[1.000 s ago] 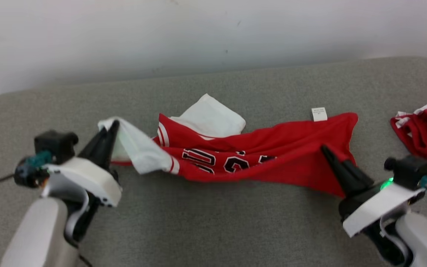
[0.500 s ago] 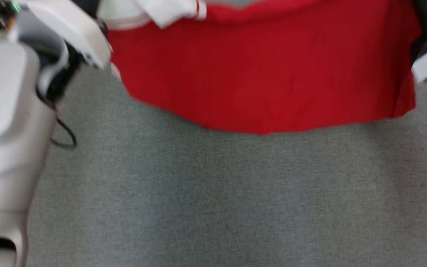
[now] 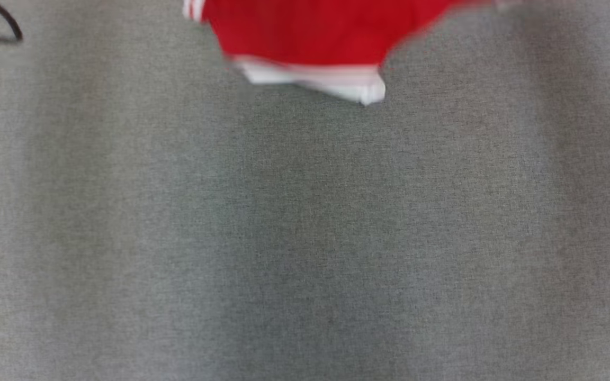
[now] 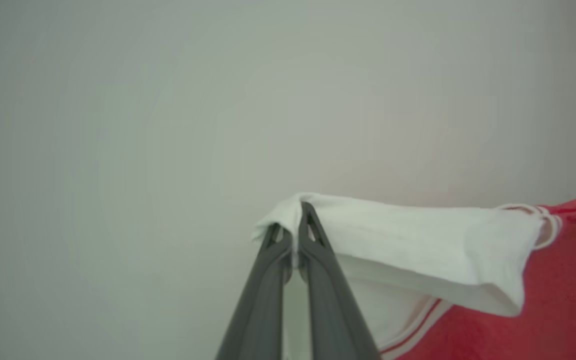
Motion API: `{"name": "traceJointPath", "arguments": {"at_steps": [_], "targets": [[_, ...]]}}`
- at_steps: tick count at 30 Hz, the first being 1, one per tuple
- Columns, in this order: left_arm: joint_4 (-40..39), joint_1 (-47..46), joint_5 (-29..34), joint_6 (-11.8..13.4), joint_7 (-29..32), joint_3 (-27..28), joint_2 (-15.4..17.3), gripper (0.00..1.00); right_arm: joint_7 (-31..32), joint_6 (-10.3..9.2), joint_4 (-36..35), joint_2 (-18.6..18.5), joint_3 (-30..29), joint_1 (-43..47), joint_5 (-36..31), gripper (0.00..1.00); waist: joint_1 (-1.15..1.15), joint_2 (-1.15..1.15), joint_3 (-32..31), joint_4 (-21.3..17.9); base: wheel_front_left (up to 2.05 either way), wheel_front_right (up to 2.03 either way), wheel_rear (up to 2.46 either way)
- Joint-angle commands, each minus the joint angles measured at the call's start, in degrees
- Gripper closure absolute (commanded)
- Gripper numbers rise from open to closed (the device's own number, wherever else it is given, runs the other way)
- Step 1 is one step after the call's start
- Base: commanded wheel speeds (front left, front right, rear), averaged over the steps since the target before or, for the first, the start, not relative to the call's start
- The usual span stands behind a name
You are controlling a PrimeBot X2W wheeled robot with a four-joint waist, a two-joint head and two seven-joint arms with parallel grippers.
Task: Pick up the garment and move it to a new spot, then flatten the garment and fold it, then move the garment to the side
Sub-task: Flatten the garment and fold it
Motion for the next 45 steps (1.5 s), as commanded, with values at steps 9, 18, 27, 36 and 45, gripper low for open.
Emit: {"name": "traceJointPath", "arguments": {"at_steps": [9,18,27,36,45], "targets": [[8.74,-11.03,0.10,0.42,-4.41,0.44,-1.74,1.00,-2.70,-0.14,6.46,0.69,2.49,-9.42,0.97,1.00,-0.01,0.00,-0.19,0.40,0.00,0.00,0.00],[14.03,-8.41,-2.43,0.16,-4.45,-3.38,-3.44,1.00,-1.54,-0.13,6.47,-0.69,6.99,-6.30,5.03,1.00,-0.01,0.00,-0.66,1.97,0.00,0.00,0.00],[9.30,4.84,-9.99,0.13,-0.81,-13.29,0.79,1.00,2.31,-0.13,-0.39,-3.34,14.64,6.61,11.52,1.00,-0.01,0.00,-7.14,2.99,0.00,0.00,0.00],[-4.21,21.69,-22.44,0.12,12.91,-24.53,11.22,1.00,9.96,-0.13,-8.03,-6.47,22.71,19.96,17.86,1.00,-0.01,0.00,-17.81,2.78,0.00,0.00,0.00],[-19.54,39.30,-36.19,0.75,34.57,-29.25,21.46,1.00,16.01,-0.13,-16.01,-11.12,30.70,31.77,20.47,1.00,-0.01,0.00,-25.66,2.89,0.00,0.00,0.00]]}}
